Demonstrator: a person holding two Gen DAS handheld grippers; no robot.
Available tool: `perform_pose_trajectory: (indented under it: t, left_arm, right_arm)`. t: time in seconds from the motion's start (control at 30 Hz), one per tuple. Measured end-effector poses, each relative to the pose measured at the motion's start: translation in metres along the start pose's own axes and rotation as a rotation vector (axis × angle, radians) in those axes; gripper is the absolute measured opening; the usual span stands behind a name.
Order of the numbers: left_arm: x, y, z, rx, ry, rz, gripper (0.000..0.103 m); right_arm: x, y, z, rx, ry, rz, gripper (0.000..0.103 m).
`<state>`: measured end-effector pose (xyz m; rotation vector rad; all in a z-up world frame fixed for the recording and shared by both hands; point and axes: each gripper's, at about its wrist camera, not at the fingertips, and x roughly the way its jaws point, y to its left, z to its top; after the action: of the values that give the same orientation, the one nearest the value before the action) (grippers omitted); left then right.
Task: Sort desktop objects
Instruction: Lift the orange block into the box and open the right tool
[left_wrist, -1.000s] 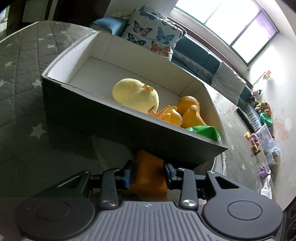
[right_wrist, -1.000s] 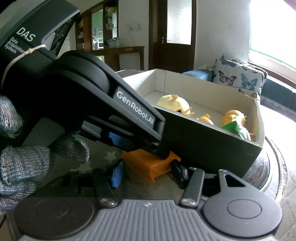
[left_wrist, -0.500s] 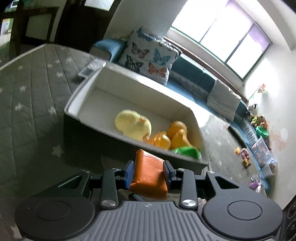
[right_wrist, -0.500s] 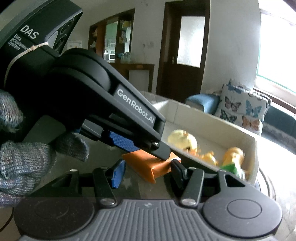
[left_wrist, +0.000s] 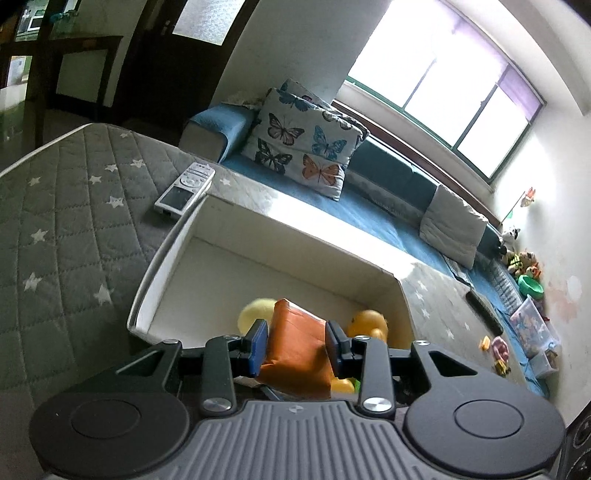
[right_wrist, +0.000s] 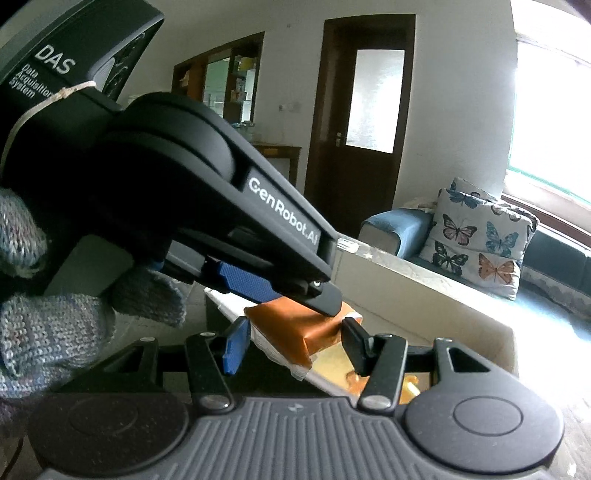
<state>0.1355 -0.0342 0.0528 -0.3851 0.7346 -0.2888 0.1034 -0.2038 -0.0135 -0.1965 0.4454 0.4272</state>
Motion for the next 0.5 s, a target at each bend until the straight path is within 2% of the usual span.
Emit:
perform_pose_trajectory:
  t: [0.27, 0.5]
  left_arm:
    - [0.024, 0.018, 0.006, -0.042, 0.021, 0.012, 0.036]
    - [0.025, 0.03, 0.004, -0.069, 0.016, 0.017, 0.036]
  right_arm:
    - [0.026, -0.011, 0.0, 0.033, 0.036, 0.014, 0.055]
    - [0.032, -0.011, -0.002, 0.031, 0.044, 0.019, 0.056]
